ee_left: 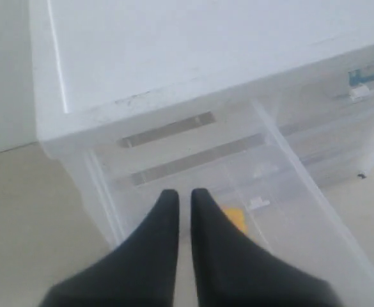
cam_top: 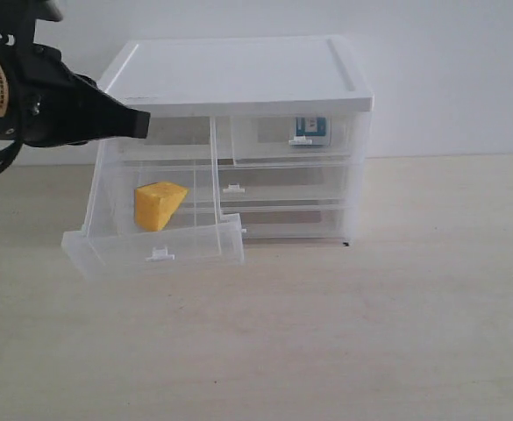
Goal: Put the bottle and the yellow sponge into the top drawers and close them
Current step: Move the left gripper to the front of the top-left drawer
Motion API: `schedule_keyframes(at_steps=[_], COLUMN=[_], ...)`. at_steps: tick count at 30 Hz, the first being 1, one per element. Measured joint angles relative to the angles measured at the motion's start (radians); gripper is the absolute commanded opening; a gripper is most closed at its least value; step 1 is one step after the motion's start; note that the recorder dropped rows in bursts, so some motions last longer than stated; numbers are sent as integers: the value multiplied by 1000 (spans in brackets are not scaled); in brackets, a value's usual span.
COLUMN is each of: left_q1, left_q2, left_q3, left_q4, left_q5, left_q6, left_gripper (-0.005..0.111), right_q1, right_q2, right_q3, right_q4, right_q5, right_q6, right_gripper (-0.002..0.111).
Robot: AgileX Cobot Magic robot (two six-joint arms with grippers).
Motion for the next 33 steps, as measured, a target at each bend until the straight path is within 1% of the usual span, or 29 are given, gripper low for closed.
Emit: schedule_keyframes(at_steps=[2,6,8,10,12,15,19,23,30,33], left_q1=[0,0,0,0,0,0,0,-12,-120,-171], left_q2=[-8,-8,-8,-8,-10,-10,-10,-10,-10,9], left_q3=[0,-1,-21,-60,-111,-173,-197,-197,-189,-162], left_q4=[-60,-285,-393,-518,-616,-705,-745,-745,-739,-675], left_q5=[24,73,124,217,342,530,690,735,762,762], left_q6=[77,353,496,646,769,891,996,1046,1134,1142], left_gripper=[5,5,5,5,5,5,5,5,5,5], right_q1=[0,0,0,0,0,0,0,0,0,0], right_q2=[0,0,0,0,0,0,0,0,0,0], right_q3=[0,0,0,0,0,0,0,0,0,0], right_q4=[0,0,0,2,4,4,4,8,8,8], right_q5=[0,0,0,2,2,2,2,2,6,8], right_q6=[0,0,0,0,0,0,0,0,0,0], right_gripper=[0,0,0,0,0,0,0,0,0,0])
